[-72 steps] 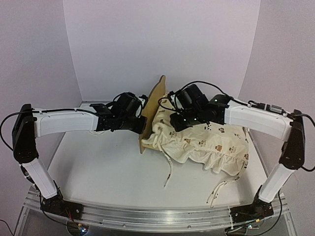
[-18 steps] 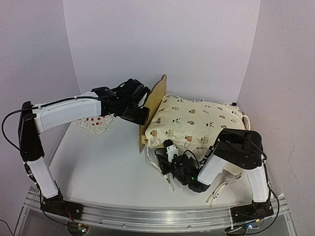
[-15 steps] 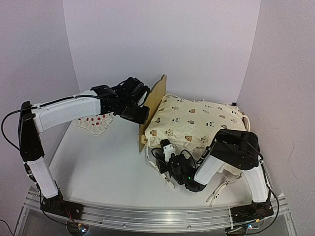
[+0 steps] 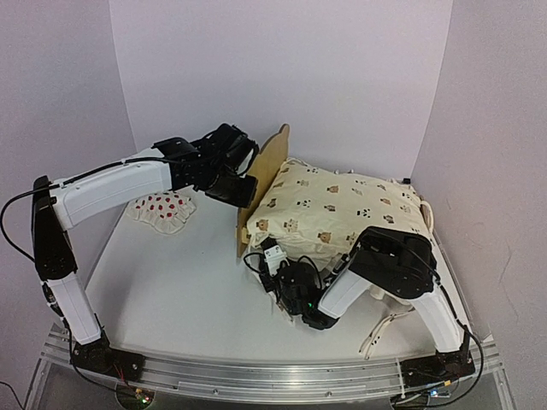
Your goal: Set up the pet bed
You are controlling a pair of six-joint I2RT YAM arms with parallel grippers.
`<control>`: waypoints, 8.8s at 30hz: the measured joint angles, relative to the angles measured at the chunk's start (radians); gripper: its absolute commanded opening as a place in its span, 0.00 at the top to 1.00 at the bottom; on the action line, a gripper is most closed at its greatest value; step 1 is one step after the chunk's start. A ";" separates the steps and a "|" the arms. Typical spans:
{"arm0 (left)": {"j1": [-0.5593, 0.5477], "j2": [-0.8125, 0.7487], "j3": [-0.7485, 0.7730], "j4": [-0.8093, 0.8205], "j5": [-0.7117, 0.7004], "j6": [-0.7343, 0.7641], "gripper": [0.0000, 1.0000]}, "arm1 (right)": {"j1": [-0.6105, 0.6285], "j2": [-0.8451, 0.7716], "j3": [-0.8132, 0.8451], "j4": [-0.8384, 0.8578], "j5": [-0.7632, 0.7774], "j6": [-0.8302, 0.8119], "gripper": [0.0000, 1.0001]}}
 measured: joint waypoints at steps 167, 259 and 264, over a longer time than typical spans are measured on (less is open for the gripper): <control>-0.369 -0.004 -0.523 0.267 0.137 -0.168 1.00 | 0.045 -0.943 -0.147 -1.555 -0.506 0.515 0.53; -0.238 -0.330 -0.817 0.161 0.056 -0.242 1.00 | 0.049 -0.161 0.463 -1.484 -0.917 0.488 0.83; -0.240 -0.330 -0.800 0.184 0.089 -0.249 1.00 | 0.049 -0.367 0.264 -1.525 -0.910 0.461 0.79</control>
